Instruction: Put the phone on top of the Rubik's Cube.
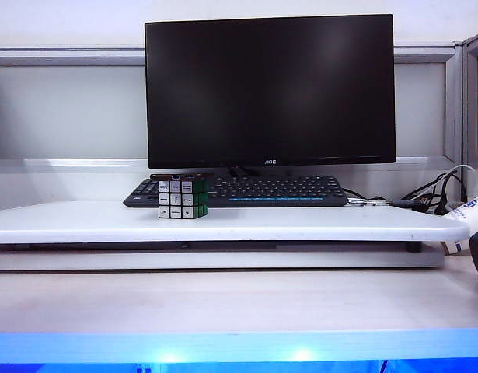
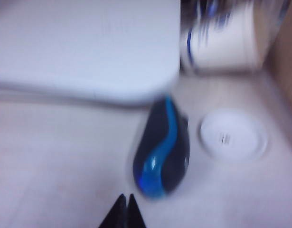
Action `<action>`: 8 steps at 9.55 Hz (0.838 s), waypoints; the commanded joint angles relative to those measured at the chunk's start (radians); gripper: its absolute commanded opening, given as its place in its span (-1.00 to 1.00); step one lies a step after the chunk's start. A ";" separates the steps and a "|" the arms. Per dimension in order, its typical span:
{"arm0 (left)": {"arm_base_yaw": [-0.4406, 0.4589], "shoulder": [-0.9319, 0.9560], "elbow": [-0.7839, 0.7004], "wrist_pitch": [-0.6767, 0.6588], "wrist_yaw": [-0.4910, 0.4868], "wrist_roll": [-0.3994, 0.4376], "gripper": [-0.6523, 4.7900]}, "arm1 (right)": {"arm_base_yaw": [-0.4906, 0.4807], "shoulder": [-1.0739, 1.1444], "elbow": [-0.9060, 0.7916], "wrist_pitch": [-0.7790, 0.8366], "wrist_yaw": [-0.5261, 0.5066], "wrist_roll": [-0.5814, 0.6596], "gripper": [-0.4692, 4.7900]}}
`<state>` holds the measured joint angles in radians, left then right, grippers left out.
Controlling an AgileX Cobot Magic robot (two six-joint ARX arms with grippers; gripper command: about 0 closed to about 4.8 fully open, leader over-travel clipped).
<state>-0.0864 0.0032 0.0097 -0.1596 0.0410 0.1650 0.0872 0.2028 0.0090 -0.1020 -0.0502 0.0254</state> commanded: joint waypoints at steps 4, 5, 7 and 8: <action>0.001 0.000 -0.003 -0.019 0.000 0.019 -0.78 | 0.002 -0.160 0.001 -0.067 0.031 -0.002 -0.85; 0.001 0.000 -0.003 -0.019 0.000 0.019 -0.78 | 0.002 -0.160 0.002 -0.064 0.030 0.000 -0.85; 0.001 0.000 -0.003 -0.019 0.000 0.019 -0.78 | 0.002 -0.160 0.002 -0.058 0.029 0.000 -0.85; 0.001 0.000 -0.003 -0.019 0.000 0.019 -0.78 | 0.002 -0.160 0.002 -0.058 0.029 0.000 -0.85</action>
